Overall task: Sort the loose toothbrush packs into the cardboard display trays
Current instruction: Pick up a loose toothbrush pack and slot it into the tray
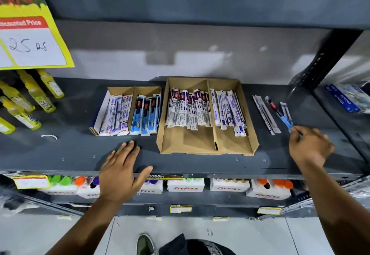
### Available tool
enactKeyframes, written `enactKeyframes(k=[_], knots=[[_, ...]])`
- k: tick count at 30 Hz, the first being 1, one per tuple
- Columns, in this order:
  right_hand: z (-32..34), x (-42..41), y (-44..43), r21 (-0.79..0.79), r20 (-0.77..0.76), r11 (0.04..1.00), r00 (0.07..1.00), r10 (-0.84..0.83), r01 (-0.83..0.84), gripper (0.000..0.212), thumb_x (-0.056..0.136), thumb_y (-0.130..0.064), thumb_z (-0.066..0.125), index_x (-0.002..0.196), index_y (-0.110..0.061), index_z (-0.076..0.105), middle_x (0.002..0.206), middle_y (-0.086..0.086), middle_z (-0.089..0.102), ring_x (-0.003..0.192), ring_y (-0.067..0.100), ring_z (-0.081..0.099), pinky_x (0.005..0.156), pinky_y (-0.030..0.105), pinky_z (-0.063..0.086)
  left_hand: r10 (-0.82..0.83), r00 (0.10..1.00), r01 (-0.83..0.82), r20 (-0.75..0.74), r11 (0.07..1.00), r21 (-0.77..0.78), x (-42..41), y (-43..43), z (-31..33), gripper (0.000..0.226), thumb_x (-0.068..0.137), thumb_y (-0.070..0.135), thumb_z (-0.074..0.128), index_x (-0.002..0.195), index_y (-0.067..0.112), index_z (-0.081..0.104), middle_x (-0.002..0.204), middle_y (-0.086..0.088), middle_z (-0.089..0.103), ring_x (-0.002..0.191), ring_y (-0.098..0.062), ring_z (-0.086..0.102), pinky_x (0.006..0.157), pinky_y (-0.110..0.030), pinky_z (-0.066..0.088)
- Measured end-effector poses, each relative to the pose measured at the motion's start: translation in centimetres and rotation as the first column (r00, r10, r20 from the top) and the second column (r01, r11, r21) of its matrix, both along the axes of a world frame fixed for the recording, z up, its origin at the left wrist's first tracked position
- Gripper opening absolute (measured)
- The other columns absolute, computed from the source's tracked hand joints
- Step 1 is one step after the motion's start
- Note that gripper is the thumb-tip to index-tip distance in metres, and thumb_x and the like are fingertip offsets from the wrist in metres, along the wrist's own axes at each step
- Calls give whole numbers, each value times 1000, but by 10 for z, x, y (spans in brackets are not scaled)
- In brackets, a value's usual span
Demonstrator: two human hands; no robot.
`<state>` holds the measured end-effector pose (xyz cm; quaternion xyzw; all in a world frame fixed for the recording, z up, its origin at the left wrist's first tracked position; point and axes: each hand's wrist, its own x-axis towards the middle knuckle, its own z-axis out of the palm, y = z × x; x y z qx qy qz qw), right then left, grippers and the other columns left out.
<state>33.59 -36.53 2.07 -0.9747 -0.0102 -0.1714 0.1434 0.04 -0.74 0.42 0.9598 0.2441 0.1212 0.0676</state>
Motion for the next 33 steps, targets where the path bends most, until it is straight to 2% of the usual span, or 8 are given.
enactKeyframes(k=[6, 10, 13, 15, 17, 20, 24, 33], knots=[[7, -11, 1, 340, 12, 938, 998, 69, -69, 26, 93, -30, 50, 102, -15, 70, 84, 16, 69, 76, 35, 59, 75, 40, 43, 2, 1000, -2, 11, 1000, -4, -1, 0, 1, 78, 90, 68, 28, 123, 6, 63, 134, -15, 58, 126, -34, 51, 101, -54, 43], [20, -21, 15, 660, -102, 751, 985, 135, -35, 22, 90, -28, 59, 103, -14, 71, 90, 3, 69, 81, 18, 62, 74, 23, 41, 2, 1000, -2, 4, 1000, 1, 0, 1, 0, 78, 90, 68, 28, 123, 6, 63, 134, -15, 58, 127, -33, 51, 101, -52, 41], [32, -27, 25, 777, -106, 630, 982, 158, -17, 23, 87, -26, 65, 103, -11, 71, 88, 0, 68, 74, 8, 60, 61, 1, 40, 6, 1000, -6, -5, 1000, 5, 0, 1, -1, 79, 90, 69, 27, 123, 7, 63, 134, -15, 58, 127, -32, 50, 102, -50, 39], [39, -30, 32, 837, -121, 547, 976, 181, 2, 24, 85, -26, 68, 103, -11, 72, 83, -3, 67, 67, -1, 57, 60, 3, 42, 7, 1000, -7, -12, 1000, 6, 0, 1, -1, 80, 89, 69, 26, 124, 7, 63, 134, -15, 58, 127, -32, 50, 102, -50, 39], [46, -33, 40, 875, -149, 483, 965, 214, 28, 24, 83, -25, 70, 103, -12, 72, 77, -6, 65, 62, -2, 56, 63, 11, 44, 7, 1000, -7, -21, 1000, 5, 0, 2, 0, 81, 89, 70, 26, 125, 7, 62, 135, -14, 57, 128, -32, 50, 102, -50, 38], [57, -38, 51, 908, -167, 418, 943, 288, 34, 17, 81, -24, 73, 95, -16, 73, 66, -9, 64, 48, -6, 53, 50, 9, 42, 1, 1000, -1, -18, 1000, 0, 0, 2, 0, 81, 89, 70, 26, 125, 7, 62, 136, -14, 56, 128, -32, 49, 102, -51, 39], [77, -54, 76, 930, -162, 367, 879, 448, -16, 1, 80, -23, 74, 82, -23, 74, 54, -13, 64, 48, 0, 49, 44, 15, 40, -7, 1000, 7, -8, 1000, -8, 0, 2, 0, 81, 89, 70, 26, 125, 8, 62, 136, -13, 56, 129, -31, 49, 103, -51, 38], [104, -111, 196, 916, -195, 370, 633, 749, -156, 14, 81, -9, 72, 86, -21, 68, 56, -3, 63, 41, 3, 50, 39, 16, 39, -25, 999, 24, -25, 1000, -13, -2, 5, -2, 80, 88, 72, 27, 130, 12, 57, 142, -9, 52, 134, -27, 43, 107, -47, 34]])
